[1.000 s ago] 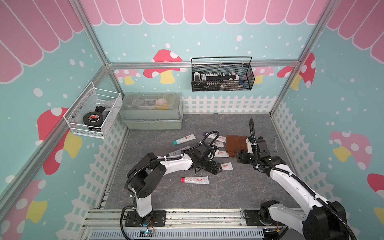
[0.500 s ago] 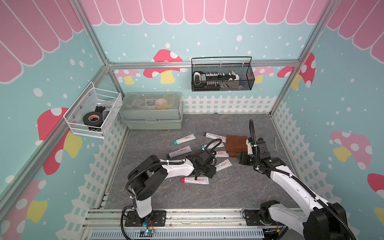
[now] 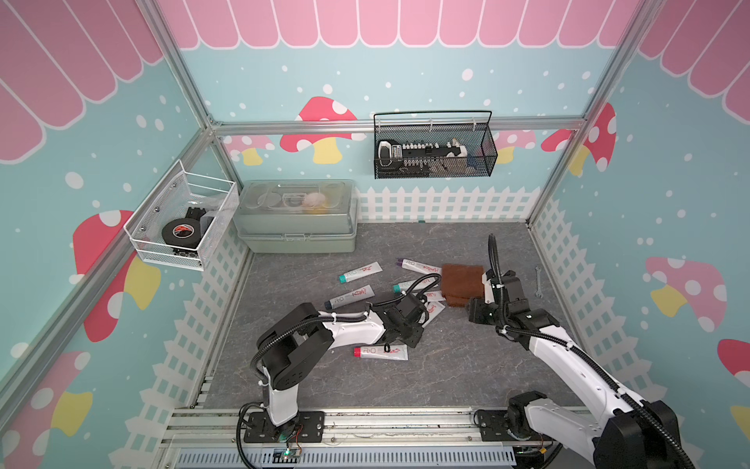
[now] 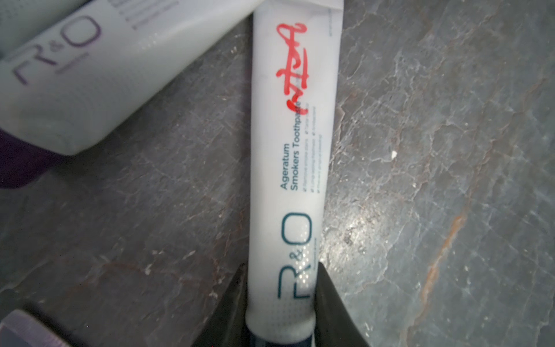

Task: Wipe the surface of the toothpaste tube
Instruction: Adjust the toothpaste at the center of the board.

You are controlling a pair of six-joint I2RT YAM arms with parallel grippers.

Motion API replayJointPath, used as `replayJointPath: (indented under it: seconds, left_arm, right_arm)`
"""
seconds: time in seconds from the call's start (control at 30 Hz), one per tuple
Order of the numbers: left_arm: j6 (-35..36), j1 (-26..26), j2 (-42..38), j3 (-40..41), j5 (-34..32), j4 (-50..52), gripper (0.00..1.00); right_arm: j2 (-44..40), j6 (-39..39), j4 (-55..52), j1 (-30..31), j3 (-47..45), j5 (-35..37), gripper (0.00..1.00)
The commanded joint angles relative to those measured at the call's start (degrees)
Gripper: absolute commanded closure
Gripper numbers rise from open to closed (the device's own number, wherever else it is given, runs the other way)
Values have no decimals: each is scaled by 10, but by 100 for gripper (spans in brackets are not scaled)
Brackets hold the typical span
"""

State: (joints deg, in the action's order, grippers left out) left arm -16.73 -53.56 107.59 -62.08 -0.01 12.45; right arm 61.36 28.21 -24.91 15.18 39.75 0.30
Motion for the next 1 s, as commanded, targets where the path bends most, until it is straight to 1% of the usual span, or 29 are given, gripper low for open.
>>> replayJointPath:
  seconds: [0.0,0.17,0.23,0.27,0.33,0.37,0.43,0.63,0.77,0.97]
  left_arm:
    - [31,-8,29,-32,25,15,70]
    - [47,-8,47,-49,40,21,70]
    - [47,-8,45,-48,42,22,67]
    - [46,-8,42,-44,42,20,62]
    - [42,-8,32,-35,40,16,48]
    - [39,-7,24,-29,40,14,43]
    - [32,-5,11,-14,43,7,37]
    - [9,6,-31,36,56,-26,36]
    - [-13,23,-56,71,69,-64,36]
    - [-54,67,-101,132,123,-149,36]
  right_arm:
    - [-4,4,-21,5,6,25,41]
    - [-4,4,-33,4,16,54,41]
    - [-1,4,-33,2,23,62,41]
    - [5,4,-31,2,30,63,41]
    - [23,3,-31,0,47,60,41]
    - [35,2,-31,-1,59,57,41]
    - [62,1,-31,-1,83,49,41]
    - [151,-3,-35,-1,170,24,34]
    - [224,-12,-46,-1,238,26,33]
    - [349,-26,-75,3,338,32,33]
